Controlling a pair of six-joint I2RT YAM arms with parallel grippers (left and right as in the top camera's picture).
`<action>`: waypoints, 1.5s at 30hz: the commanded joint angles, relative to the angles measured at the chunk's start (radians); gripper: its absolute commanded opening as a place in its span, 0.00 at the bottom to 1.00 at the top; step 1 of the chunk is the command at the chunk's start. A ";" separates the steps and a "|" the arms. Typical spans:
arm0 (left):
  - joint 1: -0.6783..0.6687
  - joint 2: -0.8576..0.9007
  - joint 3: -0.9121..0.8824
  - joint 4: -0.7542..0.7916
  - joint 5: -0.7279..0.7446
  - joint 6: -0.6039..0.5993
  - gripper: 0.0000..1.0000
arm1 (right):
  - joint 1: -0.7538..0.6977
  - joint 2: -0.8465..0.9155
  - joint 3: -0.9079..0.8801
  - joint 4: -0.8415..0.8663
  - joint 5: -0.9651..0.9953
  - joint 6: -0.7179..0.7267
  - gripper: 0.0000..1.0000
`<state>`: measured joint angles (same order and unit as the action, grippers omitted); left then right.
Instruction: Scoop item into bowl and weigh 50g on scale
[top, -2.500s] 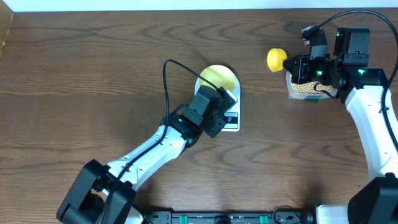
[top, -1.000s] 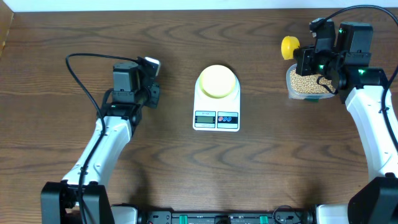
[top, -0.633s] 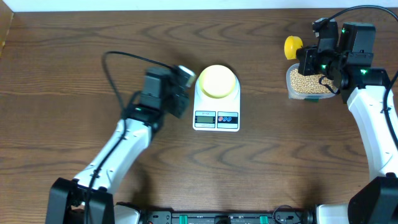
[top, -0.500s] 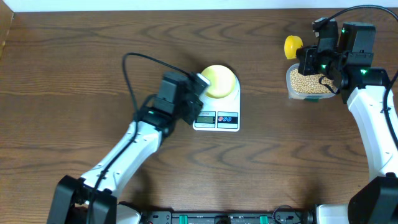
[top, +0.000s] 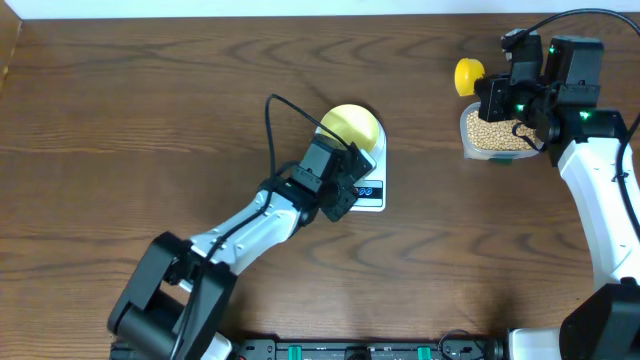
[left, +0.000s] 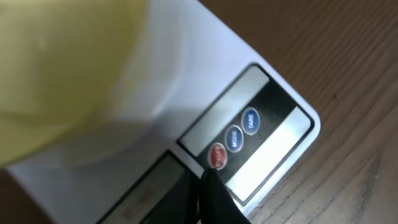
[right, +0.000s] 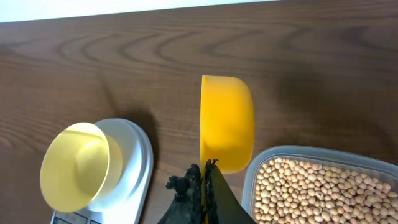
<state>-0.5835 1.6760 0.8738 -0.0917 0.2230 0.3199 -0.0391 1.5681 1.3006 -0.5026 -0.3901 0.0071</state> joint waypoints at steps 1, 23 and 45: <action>-0.023 0.023 -0.002 -0.001 0.005 0.020 0.07 | -0.004 -0.018 0.020 -0.010 -0.017 -0.008 0.01; -0.040 0.084 -0.002 0.079 -0.007 0.069 0.08 | -0.004 -0.018 0.020 -0.015 -0.021 -0.008 0.01; -0.020 0.129 -0.002 0.093 -0.051 0.068 0.07 | -0.002 -0.018 0.020 -0.016 -0.029 -0.008 0.01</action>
<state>-0.6212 1.7695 0.8745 0.0120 0.2188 0.3717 -0.0391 1.5681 1.3006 -0.5159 -0.4057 0.0071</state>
